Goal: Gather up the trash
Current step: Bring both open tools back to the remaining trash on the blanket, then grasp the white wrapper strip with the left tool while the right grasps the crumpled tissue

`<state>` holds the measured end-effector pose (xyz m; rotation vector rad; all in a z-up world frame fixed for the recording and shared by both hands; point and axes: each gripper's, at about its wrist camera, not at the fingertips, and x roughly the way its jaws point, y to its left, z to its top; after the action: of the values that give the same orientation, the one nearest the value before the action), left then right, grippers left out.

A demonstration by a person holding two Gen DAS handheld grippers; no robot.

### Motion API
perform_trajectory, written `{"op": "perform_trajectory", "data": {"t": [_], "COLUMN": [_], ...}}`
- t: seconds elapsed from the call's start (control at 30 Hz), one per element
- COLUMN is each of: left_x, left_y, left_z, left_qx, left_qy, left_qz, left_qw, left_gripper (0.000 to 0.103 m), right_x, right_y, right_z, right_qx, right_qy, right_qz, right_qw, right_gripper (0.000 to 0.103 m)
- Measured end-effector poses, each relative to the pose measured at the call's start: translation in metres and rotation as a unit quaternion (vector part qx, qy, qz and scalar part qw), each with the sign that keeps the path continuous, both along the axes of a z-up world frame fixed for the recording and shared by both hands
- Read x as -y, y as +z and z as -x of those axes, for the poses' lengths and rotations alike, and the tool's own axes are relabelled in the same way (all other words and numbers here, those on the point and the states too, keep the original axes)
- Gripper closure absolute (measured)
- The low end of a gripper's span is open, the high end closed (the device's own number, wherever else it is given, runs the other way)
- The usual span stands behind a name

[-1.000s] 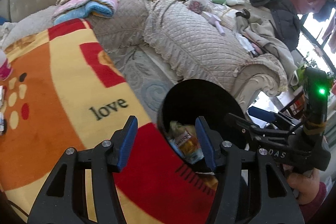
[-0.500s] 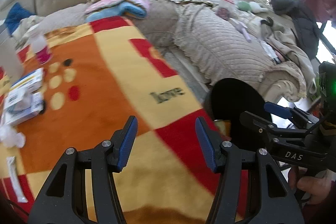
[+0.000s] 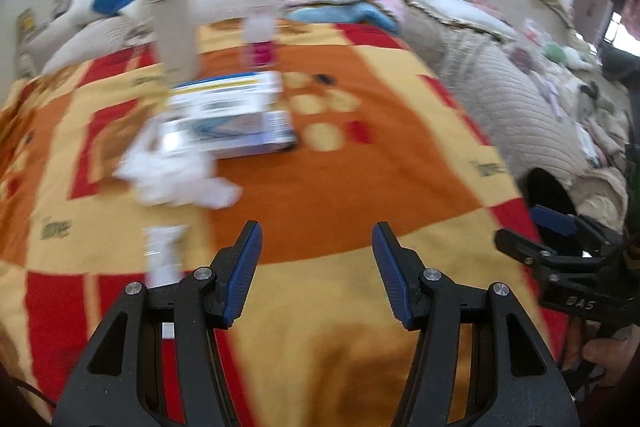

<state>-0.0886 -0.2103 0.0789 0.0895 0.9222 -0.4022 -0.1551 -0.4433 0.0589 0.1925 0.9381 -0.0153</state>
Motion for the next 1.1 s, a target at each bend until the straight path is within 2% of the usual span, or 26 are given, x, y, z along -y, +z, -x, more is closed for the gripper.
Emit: {"op": "perform_trajectory", "data": {"t": [0.13, 0.23, 0.33, 0.4, 0.43, 0.47, 0.57, 0.63, 0.77, 0.9, 1.1], "left_x": [-0.047, -0.071, -0.086, -0.093, -0.095, -0.097, -0.106, -0.119, -0.142, -0.164, -0.180], "left_y": [-0.012, -0.029, -0.048, -0.059, -0.059, -0.058, -0.056, -0.052, -0.040, -0.034, -0.036], "left_z": [-0.005, -0.015, -0.026, -0.031, -0.030, -0.029, -0.034, -0.038, -0.039, -0.039, -0.041], "left_qx": [0.000, -0.015, -0.035, -0.059, -0.049, -0.041, -0.047, -0.052, -0.039, -0.034, -0.043], "left_qy": [0.049, 0.085, 0.099, 0.094, 0.092, 0.087, 0.083, 0.091, 0.109, 0.123, 0.130], "left_qz": [-0.025, -0.043, -0.044, -0.029, -0.018, -0.013, -0.002, 0.013, 0.026, 0.028, 0.044], "left_qw": [0.9985, 0.9953, 0.9935, 0.9935, 0.9944, 0.9952, 0.9954, 0.9944, 0.9929, 0.9914, 0.9896], "left_gripper": [0.047, 0.047, 0.047, 0.049, 0.057, 0.079, 0.088, 0.089, 0.089, 0.089, 0.089], "right_x": [-0.036, -0.056, -0.070, -0.080, -0.086, -0.094, -0.120, -0.137, -0.170, -0.203, -0.237], "right_y": [-0.003, -0.005, -0.004, -0.003, -0.002, -0.002, -0.003, -0.004, -0.005, -0.007, -0.030], "right_z": [-0.011, -0.020, -0.030, -0.037, -0.040, -0.044, -0.061, -0.073, -0.103, -0.133, -0.176], "right_qx": [-0.004, -0.003, 0.001, 0.006, 0.009, 0.011, 0.011, 0.011, 0.007, 0.007, -0.018], "right_qy": [0.039, 0.061, 0.074, 0.085, 0.092, 0.102, 0.131, 0.148, 0.180, 0.212, 0.233], "right_qz": [0.007, 0.002, -0.017, -0.030, -0.035, -0.037, -0.036, -0.037, -0.052, -0.047, -0.031], "right_qw": [0.999, 0.998, 0.997, 0.996, 0.995, 0.994, 0.991, 0.988, 0.982, 0.976, 0.972], "right_gripper": [0.018, 0.018, 0.018, 0.018, 0.018, 0.018, 0.020, 0.025, 0.025, 0.025, 0.025]}}
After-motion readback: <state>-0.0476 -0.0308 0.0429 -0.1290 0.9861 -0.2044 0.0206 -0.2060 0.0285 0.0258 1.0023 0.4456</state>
